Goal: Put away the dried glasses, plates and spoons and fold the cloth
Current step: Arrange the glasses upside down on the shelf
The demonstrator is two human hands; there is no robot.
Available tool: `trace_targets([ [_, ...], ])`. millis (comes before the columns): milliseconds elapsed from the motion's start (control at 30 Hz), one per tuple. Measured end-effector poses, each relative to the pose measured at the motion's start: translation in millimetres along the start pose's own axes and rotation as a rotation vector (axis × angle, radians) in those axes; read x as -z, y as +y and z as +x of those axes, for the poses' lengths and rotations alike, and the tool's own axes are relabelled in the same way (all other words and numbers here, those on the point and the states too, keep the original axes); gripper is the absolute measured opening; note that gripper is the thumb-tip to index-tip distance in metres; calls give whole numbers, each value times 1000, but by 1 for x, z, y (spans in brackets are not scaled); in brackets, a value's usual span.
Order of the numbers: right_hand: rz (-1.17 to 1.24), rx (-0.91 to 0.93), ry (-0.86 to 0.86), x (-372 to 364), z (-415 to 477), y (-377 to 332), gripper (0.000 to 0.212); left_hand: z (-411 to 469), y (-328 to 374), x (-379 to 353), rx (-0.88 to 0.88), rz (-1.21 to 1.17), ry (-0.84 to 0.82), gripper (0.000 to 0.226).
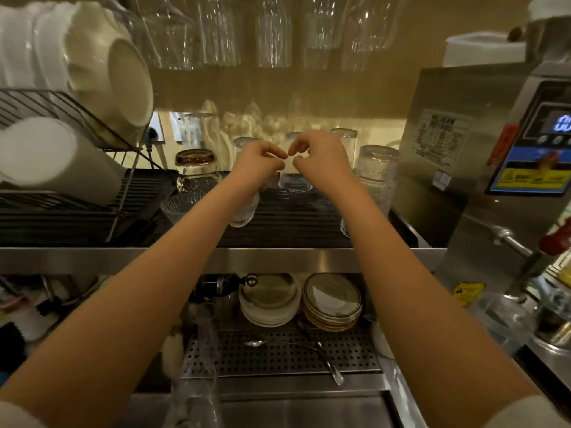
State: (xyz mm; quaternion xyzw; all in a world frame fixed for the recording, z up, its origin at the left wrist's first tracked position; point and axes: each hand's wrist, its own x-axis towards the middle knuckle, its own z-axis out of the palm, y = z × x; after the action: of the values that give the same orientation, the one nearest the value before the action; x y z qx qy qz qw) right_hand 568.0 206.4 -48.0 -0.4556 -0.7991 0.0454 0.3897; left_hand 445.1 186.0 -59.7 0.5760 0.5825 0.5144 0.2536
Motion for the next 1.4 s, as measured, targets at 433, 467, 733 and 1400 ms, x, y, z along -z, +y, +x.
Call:
trace_targets([
  [433,26,19,-147,-64,73,-7,24,55,-30,67,-56,472,324,19],
  [467,31,15,-152,-69,76,-7,27,58,-34,71,-42,520,328,21],
  [733,4,-22,-186,-118,105,-7,45,72,-56,76,-15,773,232,17],
  [1400,-18,-64,-200,-106,95,2,69,64,-46,69,-53,830,257,22],
])
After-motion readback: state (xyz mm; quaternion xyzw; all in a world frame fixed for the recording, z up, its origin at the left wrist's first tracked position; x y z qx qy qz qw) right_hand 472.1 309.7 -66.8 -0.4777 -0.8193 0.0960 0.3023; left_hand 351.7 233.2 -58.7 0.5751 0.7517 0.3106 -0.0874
